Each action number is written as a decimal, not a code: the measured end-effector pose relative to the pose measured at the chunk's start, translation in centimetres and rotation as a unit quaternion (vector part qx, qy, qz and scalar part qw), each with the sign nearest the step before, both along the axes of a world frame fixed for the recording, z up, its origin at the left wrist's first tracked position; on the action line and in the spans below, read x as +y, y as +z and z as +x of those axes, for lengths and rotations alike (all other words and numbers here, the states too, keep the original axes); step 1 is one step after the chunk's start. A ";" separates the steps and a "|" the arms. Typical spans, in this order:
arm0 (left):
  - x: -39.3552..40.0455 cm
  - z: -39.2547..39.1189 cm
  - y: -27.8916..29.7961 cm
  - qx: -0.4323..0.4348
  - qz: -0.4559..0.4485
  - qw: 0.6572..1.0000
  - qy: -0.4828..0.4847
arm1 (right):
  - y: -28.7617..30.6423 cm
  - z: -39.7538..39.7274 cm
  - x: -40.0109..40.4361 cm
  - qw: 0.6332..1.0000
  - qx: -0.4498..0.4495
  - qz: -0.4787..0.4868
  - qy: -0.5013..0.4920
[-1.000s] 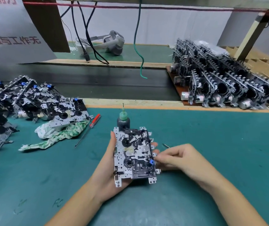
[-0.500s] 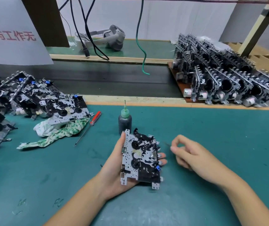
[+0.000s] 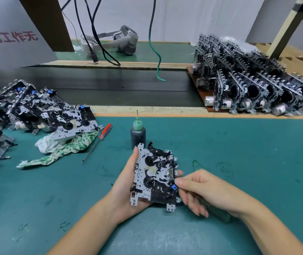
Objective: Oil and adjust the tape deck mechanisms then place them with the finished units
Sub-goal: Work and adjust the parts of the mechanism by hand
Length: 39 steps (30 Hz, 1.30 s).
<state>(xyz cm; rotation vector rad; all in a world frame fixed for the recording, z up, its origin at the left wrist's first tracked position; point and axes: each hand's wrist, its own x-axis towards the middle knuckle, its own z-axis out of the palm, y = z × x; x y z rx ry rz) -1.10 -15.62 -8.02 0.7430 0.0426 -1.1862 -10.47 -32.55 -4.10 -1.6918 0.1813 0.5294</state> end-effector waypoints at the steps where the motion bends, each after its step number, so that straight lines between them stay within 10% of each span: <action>1: 0.0 0.0 0.1 -0.003 0.002 1.000 0.000 | -0.1 0.0 0.0 1.000 0.005 0.004 -0.001; 39: -0.9 -0.8 0.9 -0.032 0.059 0.996 0.065 | 0.3 0.5 -0.6 0.996 0.056 -0.044 0.060</action>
